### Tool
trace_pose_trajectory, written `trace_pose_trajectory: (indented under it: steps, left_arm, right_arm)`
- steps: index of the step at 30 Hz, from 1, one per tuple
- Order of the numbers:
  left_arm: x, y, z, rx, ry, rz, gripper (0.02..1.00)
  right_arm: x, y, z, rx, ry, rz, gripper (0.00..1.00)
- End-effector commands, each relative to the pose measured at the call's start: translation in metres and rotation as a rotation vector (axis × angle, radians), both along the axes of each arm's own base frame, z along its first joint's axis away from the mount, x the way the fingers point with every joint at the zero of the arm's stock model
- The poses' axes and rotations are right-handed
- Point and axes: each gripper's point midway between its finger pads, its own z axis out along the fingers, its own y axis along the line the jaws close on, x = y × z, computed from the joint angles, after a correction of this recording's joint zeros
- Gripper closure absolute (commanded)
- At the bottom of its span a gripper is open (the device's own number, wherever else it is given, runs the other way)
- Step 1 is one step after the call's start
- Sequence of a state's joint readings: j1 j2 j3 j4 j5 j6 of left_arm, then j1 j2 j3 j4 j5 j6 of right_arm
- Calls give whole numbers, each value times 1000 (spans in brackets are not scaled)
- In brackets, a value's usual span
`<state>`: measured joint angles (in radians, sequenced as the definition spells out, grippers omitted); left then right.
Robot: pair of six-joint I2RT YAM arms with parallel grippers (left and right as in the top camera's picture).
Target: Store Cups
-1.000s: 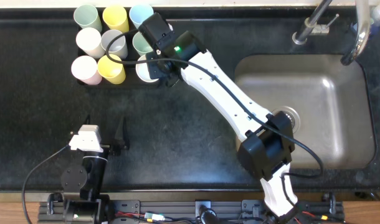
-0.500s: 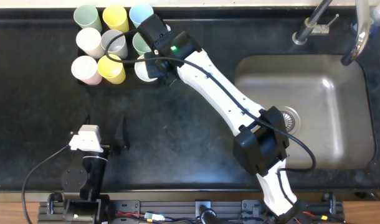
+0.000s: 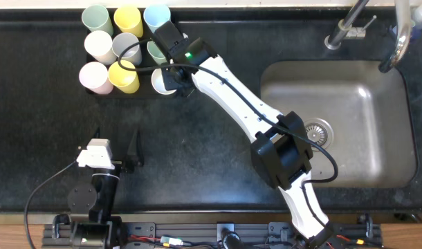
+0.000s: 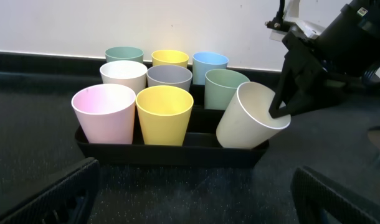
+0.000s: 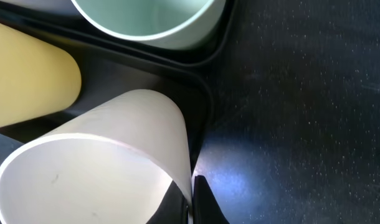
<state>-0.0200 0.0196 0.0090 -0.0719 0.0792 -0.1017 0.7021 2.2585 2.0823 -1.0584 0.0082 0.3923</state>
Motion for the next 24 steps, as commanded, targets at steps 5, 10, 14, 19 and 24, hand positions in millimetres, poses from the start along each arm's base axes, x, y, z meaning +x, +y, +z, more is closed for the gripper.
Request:
trace_pose_trajectory:
  steps: [5, 10, 14, 19, 24]
  left_arm:
    - [-1, -4, 1, -12, -6, -20, 18]
    - [-1, -4, 1, -11, -6, -21, 18]
    - [-1, -4, 1, -12, -6, -20, 18]
    - [-1, -4, 1, -12, -6, -20, 18]
    - [-1, -4, 1, -12, -6, -20, 18]
  right_arm:
    - [11, 11, 18, 45, -64, -2, 838]
    - [12, 12, 18, 49, -68, -2, 785]
    - [12, 13, 32, 68, -92, 5, 720]
    - [13, 6, 92, 105, -220, 81, 465]
    - [13, -38, 164, 126, -335, 78, 281]
